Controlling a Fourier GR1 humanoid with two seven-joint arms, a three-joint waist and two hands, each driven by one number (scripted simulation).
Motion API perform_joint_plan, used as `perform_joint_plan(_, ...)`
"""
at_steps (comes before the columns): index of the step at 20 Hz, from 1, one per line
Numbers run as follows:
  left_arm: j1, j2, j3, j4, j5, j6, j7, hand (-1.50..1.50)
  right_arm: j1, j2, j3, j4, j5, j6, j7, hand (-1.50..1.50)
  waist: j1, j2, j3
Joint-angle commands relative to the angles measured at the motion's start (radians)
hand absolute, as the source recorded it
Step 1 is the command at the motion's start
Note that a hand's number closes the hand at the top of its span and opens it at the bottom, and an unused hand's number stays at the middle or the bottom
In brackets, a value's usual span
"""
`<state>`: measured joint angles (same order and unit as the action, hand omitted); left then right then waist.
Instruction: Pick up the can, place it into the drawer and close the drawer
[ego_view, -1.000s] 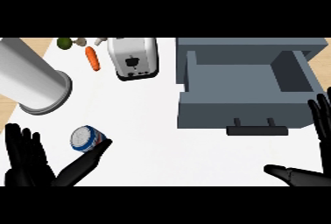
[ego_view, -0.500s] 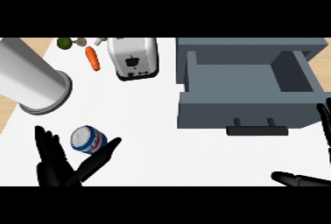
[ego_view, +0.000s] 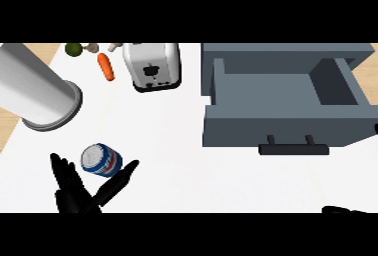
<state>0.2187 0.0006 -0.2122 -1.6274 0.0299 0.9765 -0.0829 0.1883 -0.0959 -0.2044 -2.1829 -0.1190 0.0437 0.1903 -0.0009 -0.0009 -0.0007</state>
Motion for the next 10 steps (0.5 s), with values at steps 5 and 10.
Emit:
perform_joint_plan(5,-0.09,-0.001,0.143,0.298,0.299,-0.103,-0.331,-1.5,-0.023,0.007,0.004,0.008,0.03,0.005,0.014,-1.5,0.0,0.001,0.0)
perform_joint_plan(10,-0.056,0.0,0.071,0.381,0.425,-0.098,-0.483,-1.5,-0.06,-0.035,-0.099,0.014,-0.065,0.027,0.05,-1.5,0.001,0.001,0.0)
